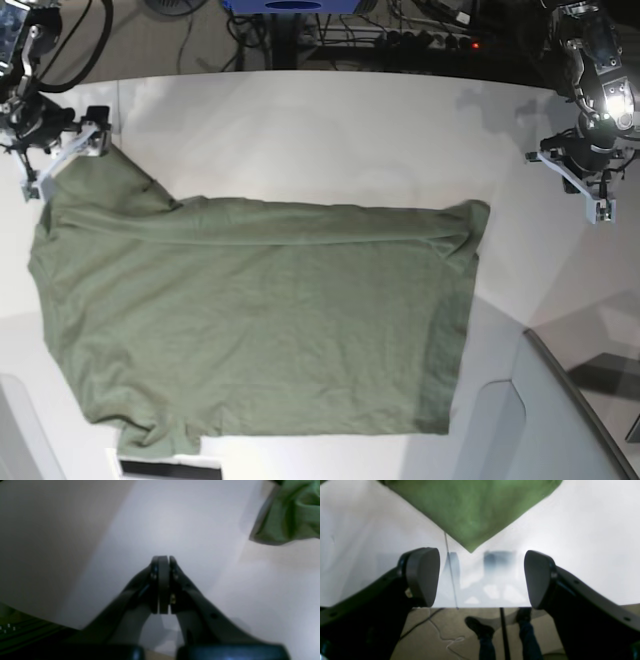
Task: Layout the t-shirt on the table in an organized manner, then fold the t-shirt properly
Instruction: 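Lower the right gripper to the shirt's shoulder corner and grasp it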
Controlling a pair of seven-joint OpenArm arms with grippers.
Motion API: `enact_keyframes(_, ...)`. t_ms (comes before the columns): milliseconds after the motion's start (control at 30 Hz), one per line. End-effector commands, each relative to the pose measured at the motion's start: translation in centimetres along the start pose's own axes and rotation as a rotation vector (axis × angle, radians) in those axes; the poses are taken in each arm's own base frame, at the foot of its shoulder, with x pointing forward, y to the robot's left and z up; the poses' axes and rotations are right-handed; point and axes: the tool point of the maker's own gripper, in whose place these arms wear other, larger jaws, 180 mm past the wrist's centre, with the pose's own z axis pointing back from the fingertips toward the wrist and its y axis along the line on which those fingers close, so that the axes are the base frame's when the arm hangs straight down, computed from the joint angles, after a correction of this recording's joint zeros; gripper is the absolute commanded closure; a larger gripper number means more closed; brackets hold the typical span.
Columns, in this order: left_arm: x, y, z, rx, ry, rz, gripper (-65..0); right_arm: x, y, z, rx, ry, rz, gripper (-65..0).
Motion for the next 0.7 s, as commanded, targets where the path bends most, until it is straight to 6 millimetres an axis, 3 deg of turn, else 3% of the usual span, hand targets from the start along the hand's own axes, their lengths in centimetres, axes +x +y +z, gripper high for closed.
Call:
enact_keyframes(0, 1.5, 0.4, 0.2, 0.006, -0.044, -0.012, 0.0, 1.1, 0.0, 0.1, 0.008, -0.038, 0.001, -49.8)
enact_keyframes(300, 1.8, 0.4, 0.2, 0.006, -0.05, -0.01, 0.0, -0.6, 1.1, -3.0, 0.069, 0.004, -0.042, -49.8)
enact_keyframes(467, 1.8, 0.4, 0.2, 0.006, -0.05, -0.01, 0.0, -0.6, 1.6, -3.4, 0.082, 0.002, -0.044, -48.2)
enact_keyframes(500, 1.8, 0.5, 0.2, 0.007, -0.05, -0.009, 0.0, -0.6, 1.7, -3.5, 0.086, 0.003, -0.042, -44.7)
enact_keyframes(567, 1.8, 0.5, 0.2, 0.007, -0.05, -0.009, 0.0, -0.5, 1.8, -3.4, 0.086, 0.006, -0.037, -30.9)
enact_keyframes(633, 1.8, 0.5, 0.2, 0.007, -0.05, -0.009, 0.0, -0.7, 1.8, -3.4, 0.087, 0.02, -0.037, -8.0)
enact_keyframes(667, 1.8, 0.5, 0.2, 0.007, -0.05, -0.009, 0.0, -0.8, 1.8, -3.2, 0.085, 0.033, -0.032, 0.0)
